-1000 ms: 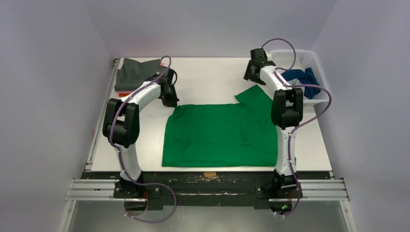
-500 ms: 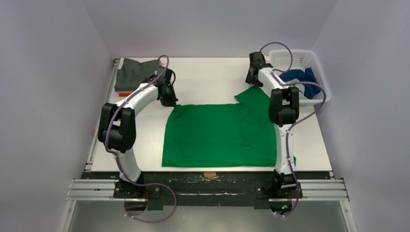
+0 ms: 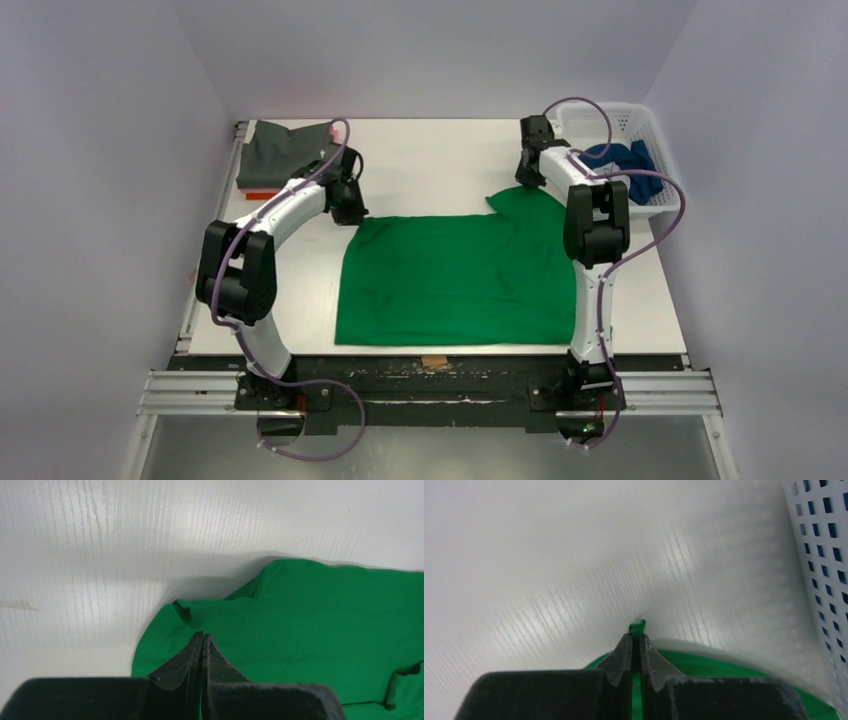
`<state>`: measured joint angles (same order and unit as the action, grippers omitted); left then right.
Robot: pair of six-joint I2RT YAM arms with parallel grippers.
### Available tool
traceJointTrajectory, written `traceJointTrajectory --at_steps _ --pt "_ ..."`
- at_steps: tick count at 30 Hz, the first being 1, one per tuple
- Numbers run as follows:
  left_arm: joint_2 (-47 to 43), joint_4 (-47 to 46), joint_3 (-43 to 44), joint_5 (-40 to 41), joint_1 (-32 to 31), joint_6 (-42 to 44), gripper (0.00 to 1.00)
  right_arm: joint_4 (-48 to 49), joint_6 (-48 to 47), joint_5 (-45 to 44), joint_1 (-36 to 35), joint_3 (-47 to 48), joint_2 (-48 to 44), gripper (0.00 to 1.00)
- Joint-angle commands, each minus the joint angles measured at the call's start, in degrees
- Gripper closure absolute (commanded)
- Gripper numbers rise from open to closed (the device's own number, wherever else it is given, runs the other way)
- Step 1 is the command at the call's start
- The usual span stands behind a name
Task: Fold and stack the t-shirts
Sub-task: Fold the other side of the tshirt into a rectangle
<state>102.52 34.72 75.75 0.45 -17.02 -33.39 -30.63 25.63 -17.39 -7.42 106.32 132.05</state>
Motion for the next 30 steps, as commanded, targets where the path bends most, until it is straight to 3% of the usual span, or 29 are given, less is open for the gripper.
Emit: traceJointTrajectory --at_steps 1,13,19,20,25,27,30 --pt "-2.9 -2.0 -0.3 -1.5 -0.3 -0.4 1.00 2.0 -1.1 1.6 0.2 -1.8 -4.6 1.00" --pt "-12.8 -5.0 -10.1 -0.8 -3.2 -0.8 1.00 11.1 -1.5 4.0 0.1 -31.9 -33.2 1.00" --pt "-10.3 -3.1 -6.8 3.3 -2.1 -2.1 0.99 9.7 -1.9 5.7 0.1 -32.5 -34.0 1.00" --pt "-8.6 -2.7 -5.2 3.5 -1.2 -2.7 0.87 9.8 -1.9 5.9 0.2 -32.3 -33.8 1.00" --pt "2.3 0.4 5.2 3.1 2.4 -4.2 0.58 10.7 -2.1 7.7 0.2 -32.1 -33.0 1.00" --pt "6.9 1.2 9.9 1.1 3.3 -3.8 0.53 10.8 -2.2 8.3 0.1 -32.1 -32.7 1.00" --pt "14.6 5.3 17.7 0.0 4.3 -3.8 0.52 10.9 -2.3 8.4 0.1 -32.1 -32.3 1.00"
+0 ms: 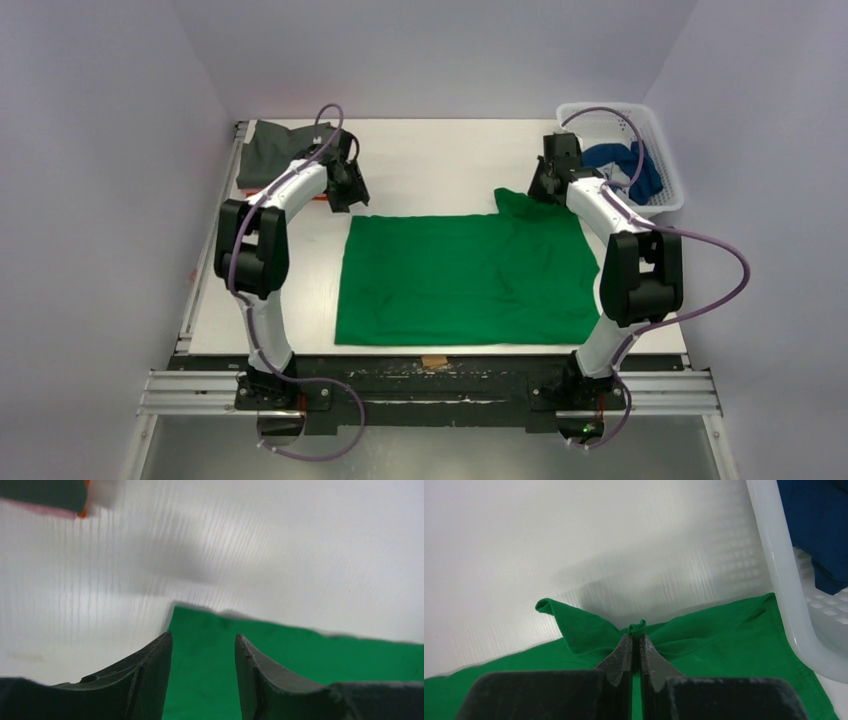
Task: Fold and stack the t-shirts
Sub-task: Fold the other side of the tshirt into a rectangle
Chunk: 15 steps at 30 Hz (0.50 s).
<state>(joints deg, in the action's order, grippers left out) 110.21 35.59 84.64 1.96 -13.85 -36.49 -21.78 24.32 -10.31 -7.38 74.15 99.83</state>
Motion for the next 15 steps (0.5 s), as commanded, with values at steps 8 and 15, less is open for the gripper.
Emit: traceJointTrajectory --at_steps 8,15 --pt "10.8 8.3 9.0 -5.5 1.5 -0.6 0.51 1.7 -1.5 1.0 0.1 0.3 0.0 1.00" --pt "9.3 12.3 6.1 -5.4 0.6 1.5 0.51 1.7 -1.3 1.2 0.1 -0.2 -0.1 1.00"
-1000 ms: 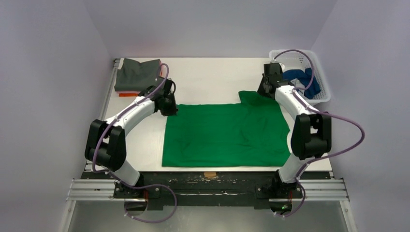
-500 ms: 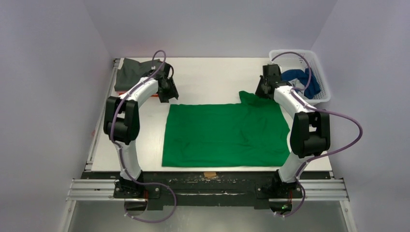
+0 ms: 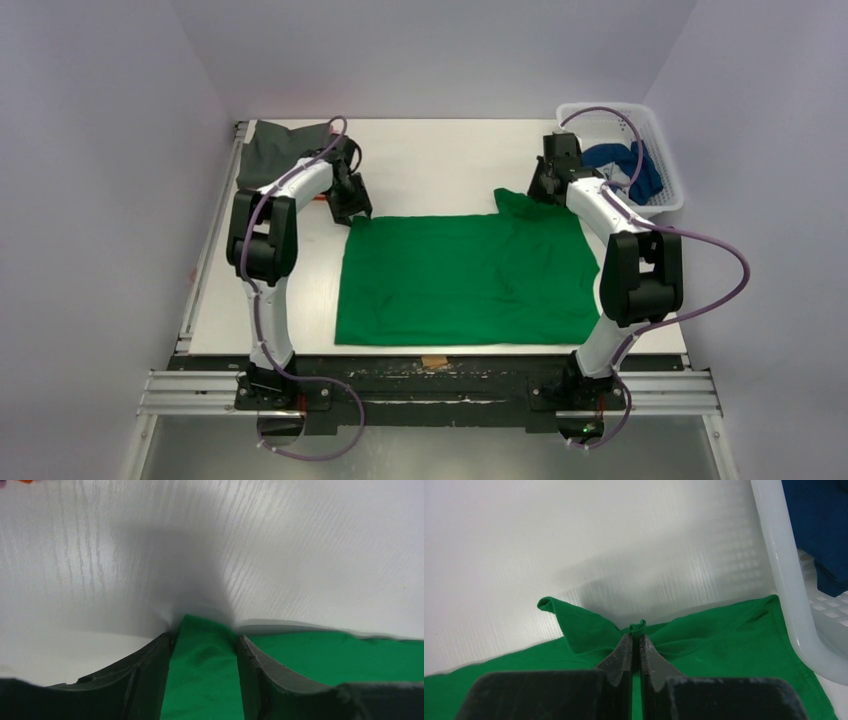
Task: Fold and stack the t-shirts
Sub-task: Fold the other side of the tshirt into a rectangle
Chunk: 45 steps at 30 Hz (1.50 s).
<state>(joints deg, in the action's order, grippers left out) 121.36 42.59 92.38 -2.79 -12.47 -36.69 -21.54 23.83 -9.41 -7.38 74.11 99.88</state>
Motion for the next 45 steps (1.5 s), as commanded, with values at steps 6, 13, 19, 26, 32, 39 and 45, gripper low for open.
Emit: traceJointTrajectory --at_steps 6,13,19,26,32,39,45 --pt "-1.9 8.2 -1.3 7.2 -4.6 2.2 0.57 1.5 -0.7 0.4 0.1 -0.7 -0.5 1.00" --pt "-0.1 8.5 0.9 7.7 -4.8 1.4 1.00 1.4 -1.2 -0.3 0.1 -1.0 -1.0 1.00" --pt "-5.1 9.2 0.5 10.7 -4.8 1.6 1.00 1.6 -1.4 -0.6 0.1 -1.6 -2.9 1.00" --pt "-14.0 5.0 -7.6 10.6 -6.7 1.0 1.00 1.3 -2.3 -1.4 0.1 -7.7 -11.6 1.00" --pt "-23.4 1.3 -17.0 12.1 -9.0 -0.7 1.00 -2.5 -3.2 -1.6 0.1 -16.0 -23.4 1.00" --pt "-30.9 -3.4 -26.6 12.4 -11.6 -2.2 1.00 -9.7 -0.1 -4.0 0.1 -24.7 -39.2 1.00" --pt "-35.4 -6.4 -32.5 12.1 -13.1 -3.7 1.00 -17.6 2.1 -5.8 0.1 -27.5 -48.6 1.00"
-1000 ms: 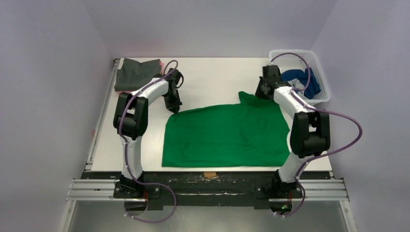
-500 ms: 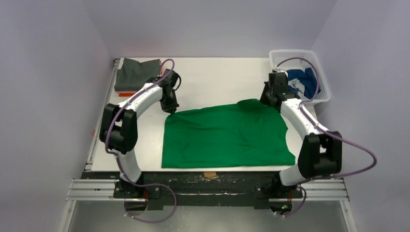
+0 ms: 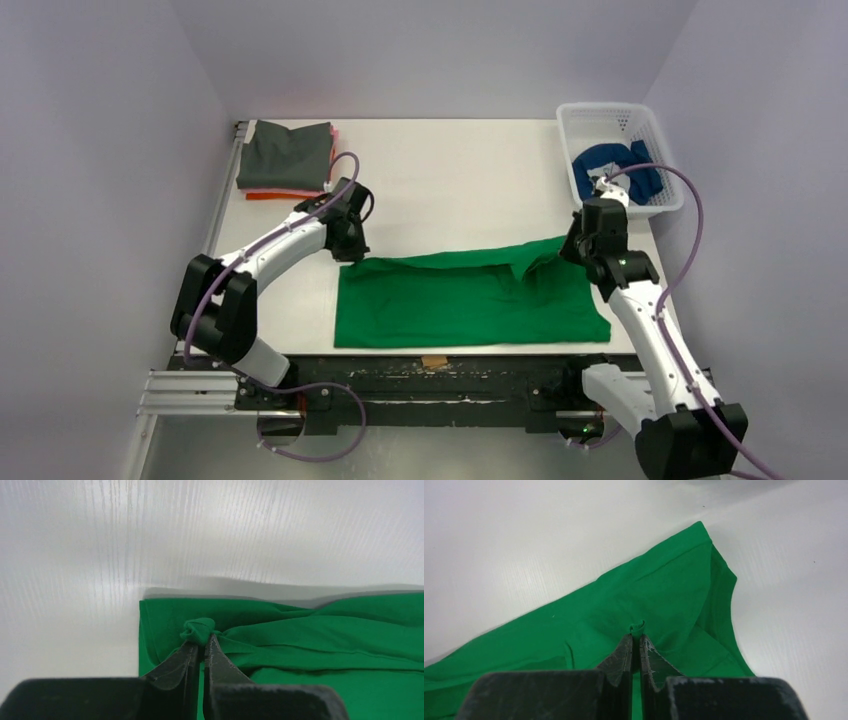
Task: Fold and stack the t-shirts
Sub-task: Fold the other side of the tshirt into a rectangle, then rotate the tshirt 90 degrees
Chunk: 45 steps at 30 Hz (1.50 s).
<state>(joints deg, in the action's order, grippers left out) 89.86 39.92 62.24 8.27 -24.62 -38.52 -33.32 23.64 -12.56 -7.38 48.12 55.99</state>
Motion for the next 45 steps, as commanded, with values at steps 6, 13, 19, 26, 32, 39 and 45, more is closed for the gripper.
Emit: traceJointTrajectory --at_steps 6,13,19,26,32,39,45 --pt "-7.0 -4.8 -6.4 1.4 -2.9 -3.1 1.00 -12.2 4.2 -3.2 0.1 -3.3 -8.8 1.00" --pt "-10.0 -3.6 -9.5 5.0 -7.1 -4.4 0.89 -14.5 7.4 -7.5 0.2 -5.3 -10.6 1.00" --pt "-16.2 5.0 -14.6 7.4 -7.6 -6.3 0.71 -21.9 15.2 -12.3 0.1 -5.8 -12.2 0.80" --pt "-34.2 13.7 -19.7 6.7 -7.9 -9.7 0.50 -25.3 18.2 -16.8 0.1 -3.2 -21.0 0.41" --pt "-39.2 4.7 -16.6 -0.4 -7.8 -5.7 0.00 -12.9 12.1 -5.4 0.2 -7.3 -23.5 0.26" --pt "-22.0 -7.4 -7.5 -7.7 -7.8 -2.6 0.00 3.8 10.6 10.6 0.1 -13.4 -15.3 0.23" --pt "-8.7 -9.0 -5.5 -16.1 -7.8 -2.6 0.00 7.3 12.2 10.8 0.2 -15.5 -5.4 0.23"
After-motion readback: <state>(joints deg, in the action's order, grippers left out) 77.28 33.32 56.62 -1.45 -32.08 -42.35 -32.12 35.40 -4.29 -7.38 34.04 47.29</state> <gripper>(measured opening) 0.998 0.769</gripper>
